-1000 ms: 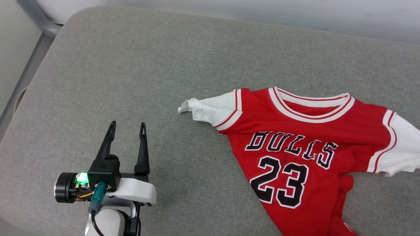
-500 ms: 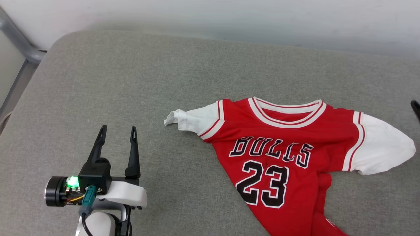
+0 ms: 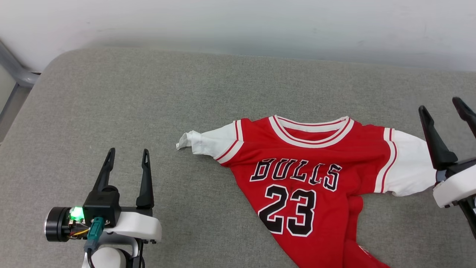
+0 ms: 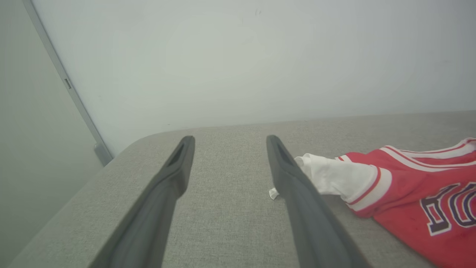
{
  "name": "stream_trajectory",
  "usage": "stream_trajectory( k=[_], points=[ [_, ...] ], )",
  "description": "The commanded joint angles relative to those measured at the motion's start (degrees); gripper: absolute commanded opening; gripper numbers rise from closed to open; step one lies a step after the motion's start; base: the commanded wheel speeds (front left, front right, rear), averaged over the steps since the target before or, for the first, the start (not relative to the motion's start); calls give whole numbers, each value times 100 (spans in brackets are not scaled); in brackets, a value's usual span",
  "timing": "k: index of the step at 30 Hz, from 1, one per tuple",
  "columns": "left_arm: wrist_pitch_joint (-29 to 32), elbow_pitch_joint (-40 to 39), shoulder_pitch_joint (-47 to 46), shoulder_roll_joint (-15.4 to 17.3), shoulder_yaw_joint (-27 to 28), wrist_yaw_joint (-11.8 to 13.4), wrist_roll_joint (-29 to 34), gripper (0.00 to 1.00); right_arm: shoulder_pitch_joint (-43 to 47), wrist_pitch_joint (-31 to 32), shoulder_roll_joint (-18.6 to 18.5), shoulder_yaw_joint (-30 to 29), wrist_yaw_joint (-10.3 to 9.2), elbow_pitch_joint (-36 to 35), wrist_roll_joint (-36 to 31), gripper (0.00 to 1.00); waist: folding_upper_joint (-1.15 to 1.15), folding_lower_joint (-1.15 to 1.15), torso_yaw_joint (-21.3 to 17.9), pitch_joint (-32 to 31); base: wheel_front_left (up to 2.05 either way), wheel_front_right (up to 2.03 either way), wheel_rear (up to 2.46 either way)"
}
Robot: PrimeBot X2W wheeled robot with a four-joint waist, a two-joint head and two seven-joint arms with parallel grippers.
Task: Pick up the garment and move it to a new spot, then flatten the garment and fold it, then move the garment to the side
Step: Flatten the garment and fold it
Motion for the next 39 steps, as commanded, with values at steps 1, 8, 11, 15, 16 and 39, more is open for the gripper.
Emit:
stream_trajectory(
  k=[1, 8, 11, 15, 16, 39],
  points=[
    [-14, -40, -5, 10, 1, -13, 28, 100, 16, 122, 61, -20, -8, -263, -96, 100, 0, 0, -6, -18, 0, 0, 0],
    [-14, -25, -172, -3, -328, -487, -60, 100, 58, 388, 324, 11, -8, -1032, -313, 100, 0, 0, -43, -61, 0, 0, 0],
    [28, 183, -360, -10, -623, -814, -85, 100, 185, 287, 467, -90, -8, -1157, -403, 100, 0, 0, -97, -73, 0, 0, 0],
    [273, 481, -777, 19, -1053, -1106, -146, 100, 457, 20, 840, -334, -8, -1221, -528, 100, 0, 0, -228, -83, 0, 0, 0],
    [361, 545, -889, 41, -1163, -1151, -182, 100, 553, -48, 953, -399, -8, -1220, -555, 100, 0, 0, -261, -79, 0, 0, 0],
    [5211, 616, -3571, 2411, -5340, -1265, -4400, 100, 1015, -528, 1659, -418, -7, -603, -604, 100, 0, 0, -1247, 213, 0, 0, 0]
  ],
)
